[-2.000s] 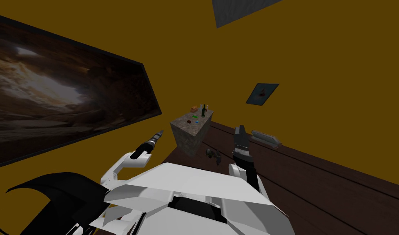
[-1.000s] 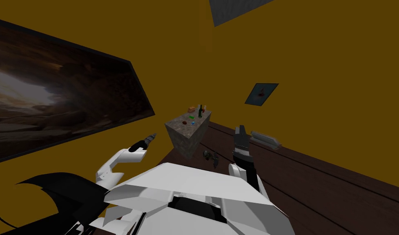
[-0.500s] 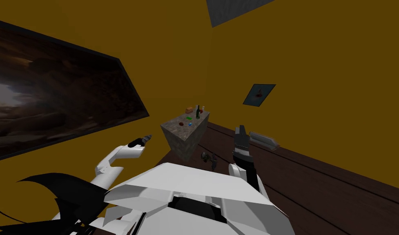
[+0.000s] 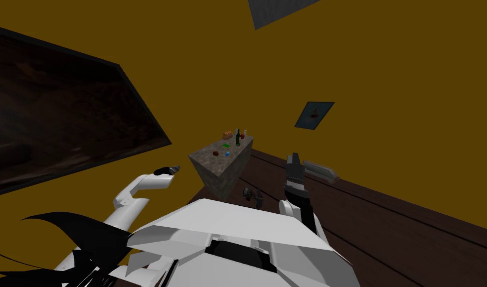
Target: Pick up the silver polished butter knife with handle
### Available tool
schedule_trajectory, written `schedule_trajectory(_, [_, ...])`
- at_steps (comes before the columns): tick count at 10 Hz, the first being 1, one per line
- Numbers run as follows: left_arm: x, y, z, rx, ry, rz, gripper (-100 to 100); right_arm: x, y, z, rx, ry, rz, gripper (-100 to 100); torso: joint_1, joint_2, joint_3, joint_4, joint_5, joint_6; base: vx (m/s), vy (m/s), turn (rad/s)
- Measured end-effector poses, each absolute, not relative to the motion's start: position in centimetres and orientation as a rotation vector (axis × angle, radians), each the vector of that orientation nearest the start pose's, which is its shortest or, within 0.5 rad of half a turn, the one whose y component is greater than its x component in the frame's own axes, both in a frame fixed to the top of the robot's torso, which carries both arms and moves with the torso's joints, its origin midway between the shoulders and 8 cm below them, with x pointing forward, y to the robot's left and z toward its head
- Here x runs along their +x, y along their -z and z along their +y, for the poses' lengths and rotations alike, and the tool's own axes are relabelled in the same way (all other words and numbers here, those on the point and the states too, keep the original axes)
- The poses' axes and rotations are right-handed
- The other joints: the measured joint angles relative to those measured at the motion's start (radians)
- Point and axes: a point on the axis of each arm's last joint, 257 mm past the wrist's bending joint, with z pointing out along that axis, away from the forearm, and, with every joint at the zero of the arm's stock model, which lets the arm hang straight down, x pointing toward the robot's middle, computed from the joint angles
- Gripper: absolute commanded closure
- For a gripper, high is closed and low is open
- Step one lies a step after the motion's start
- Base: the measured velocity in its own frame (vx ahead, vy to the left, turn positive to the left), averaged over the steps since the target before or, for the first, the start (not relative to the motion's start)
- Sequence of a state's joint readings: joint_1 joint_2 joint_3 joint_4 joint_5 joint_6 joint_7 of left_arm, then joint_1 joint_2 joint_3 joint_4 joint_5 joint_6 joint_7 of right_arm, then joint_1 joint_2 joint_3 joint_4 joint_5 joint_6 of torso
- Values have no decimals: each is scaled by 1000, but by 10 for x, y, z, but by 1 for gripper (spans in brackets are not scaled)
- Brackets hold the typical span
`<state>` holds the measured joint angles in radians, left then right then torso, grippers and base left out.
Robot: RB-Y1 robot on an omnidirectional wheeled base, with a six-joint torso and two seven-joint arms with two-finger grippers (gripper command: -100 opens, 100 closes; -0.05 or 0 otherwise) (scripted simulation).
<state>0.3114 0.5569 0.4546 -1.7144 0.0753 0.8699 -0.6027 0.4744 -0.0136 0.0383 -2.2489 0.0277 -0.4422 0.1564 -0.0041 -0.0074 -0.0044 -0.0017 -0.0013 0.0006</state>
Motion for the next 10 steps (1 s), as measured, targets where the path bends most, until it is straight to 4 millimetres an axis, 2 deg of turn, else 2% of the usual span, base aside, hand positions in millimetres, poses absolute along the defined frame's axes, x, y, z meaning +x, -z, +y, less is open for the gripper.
schedule_trajectory(6, [279,300,691,-1354,-482,1905,-100,364,-7,-262,622,-1173,726,0,0,-1,0,0,0,0,118,-64,-46])
schedule_trajectory(10, [269,303,705,-1446,-521,1945,-100,364,-7,-262,622,-1173,726,0,0,-4,-2,-1,0,0,181,-52,-68])
